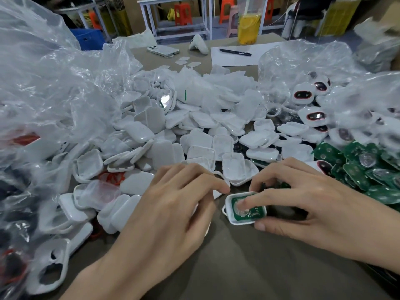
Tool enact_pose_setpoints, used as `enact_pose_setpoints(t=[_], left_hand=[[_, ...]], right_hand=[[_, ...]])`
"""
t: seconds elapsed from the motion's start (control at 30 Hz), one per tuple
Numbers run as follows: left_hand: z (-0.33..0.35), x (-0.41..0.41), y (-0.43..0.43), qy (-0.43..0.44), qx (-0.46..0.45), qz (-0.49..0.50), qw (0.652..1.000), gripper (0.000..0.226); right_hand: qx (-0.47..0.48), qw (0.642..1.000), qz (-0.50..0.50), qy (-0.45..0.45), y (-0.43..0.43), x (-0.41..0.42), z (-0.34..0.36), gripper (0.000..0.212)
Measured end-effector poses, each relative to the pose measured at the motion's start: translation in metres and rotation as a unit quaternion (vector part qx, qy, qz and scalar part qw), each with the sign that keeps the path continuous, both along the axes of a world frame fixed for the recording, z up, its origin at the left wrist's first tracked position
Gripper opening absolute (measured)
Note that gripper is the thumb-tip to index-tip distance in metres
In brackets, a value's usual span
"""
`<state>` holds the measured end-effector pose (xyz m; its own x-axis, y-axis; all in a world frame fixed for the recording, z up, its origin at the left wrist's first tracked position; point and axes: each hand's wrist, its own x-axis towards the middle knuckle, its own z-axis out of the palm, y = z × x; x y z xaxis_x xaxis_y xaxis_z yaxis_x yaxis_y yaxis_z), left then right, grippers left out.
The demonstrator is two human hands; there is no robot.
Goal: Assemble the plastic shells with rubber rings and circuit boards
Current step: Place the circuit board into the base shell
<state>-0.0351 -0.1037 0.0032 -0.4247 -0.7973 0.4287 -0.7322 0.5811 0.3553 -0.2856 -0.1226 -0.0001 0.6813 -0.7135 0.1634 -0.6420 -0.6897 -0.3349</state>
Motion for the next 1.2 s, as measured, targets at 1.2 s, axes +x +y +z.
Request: enact_pose_setpoints(t=[1.2], left_hand=[[-0.004,-0.001,0.003,-0.026,0.024,-0.134,0.990,0.023]], right_hand=[[0.054,0.998,-0.009,-0.042,-0.005,-0.005,0.006,0.017]])
